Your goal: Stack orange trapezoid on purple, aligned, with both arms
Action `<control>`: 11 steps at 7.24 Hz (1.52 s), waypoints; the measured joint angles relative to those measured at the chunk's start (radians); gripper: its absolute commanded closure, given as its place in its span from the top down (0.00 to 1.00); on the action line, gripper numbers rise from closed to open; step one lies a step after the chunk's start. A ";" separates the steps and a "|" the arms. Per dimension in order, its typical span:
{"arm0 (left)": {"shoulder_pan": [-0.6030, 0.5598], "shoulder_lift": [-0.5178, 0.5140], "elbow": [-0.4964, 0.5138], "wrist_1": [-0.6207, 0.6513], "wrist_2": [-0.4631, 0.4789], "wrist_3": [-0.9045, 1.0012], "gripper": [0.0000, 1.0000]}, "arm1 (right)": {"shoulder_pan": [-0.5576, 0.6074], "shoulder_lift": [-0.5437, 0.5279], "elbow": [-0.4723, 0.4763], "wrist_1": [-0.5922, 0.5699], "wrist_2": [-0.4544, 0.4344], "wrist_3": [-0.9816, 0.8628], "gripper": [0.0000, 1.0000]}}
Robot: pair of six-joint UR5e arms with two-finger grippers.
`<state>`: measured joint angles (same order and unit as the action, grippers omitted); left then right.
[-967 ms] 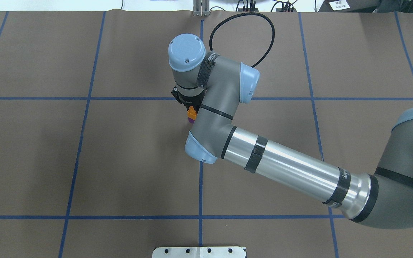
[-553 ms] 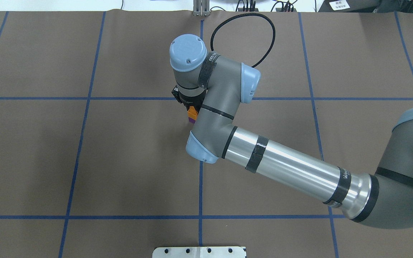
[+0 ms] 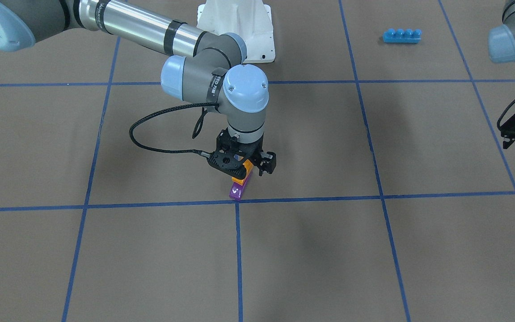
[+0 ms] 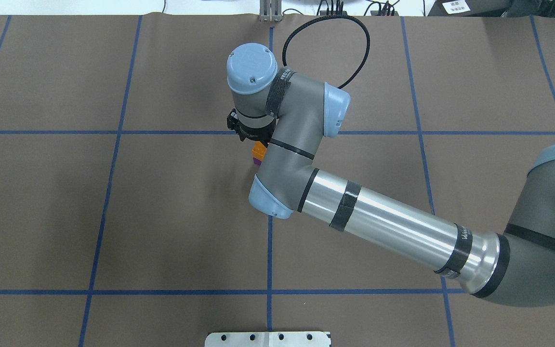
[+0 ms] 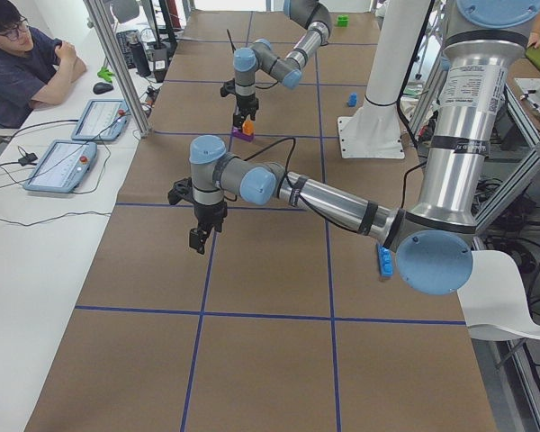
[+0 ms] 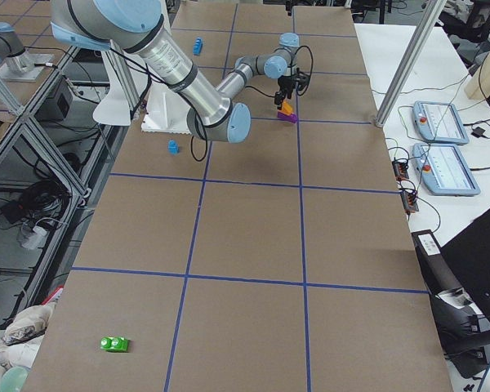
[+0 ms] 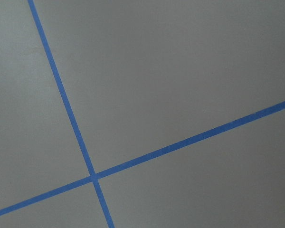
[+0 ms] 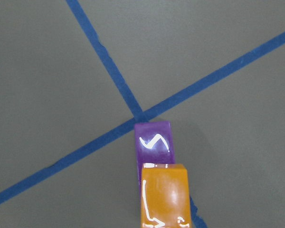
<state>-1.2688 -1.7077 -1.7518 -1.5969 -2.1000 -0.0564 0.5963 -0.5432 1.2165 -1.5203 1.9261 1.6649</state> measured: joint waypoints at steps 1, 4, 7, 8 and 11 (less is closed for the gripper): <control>-0.007 0.002 0.000 0.000 -0.001 0.002 1.00 | 0.028 -0.026 0.064 -0.020 0.006 -0.036 1.00; -0.030 0.007 0.006 -0.007 -0.005 0.011 1.00 | 0.193 -0.351 0.428 -0.131 0.049 -0.490 1.00; -0.044 0.014 0.022 -0.007 -0.011 0.019 1.00 | 0.494 -0.717 0.580 -0.137 0.222 -1.086 1.00; -0.071 0.035 0.028 -0.005 -0.039 0.070 1.00 | 0.608 -0.814 0.583 -0.136 0.285 -1.315 1.00; -0.248 0.100 0.119 0.002 -0.129 0.415 1.00 | 0.826 -0.976 0.538 -0.104 0.351 -1.771 1.00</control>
<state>-1.5165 -1.6073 -1.6332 -1.5946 -2.2294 0.3585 1.4222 -1.5195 1.7550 -1.6248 2.2771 -0.1056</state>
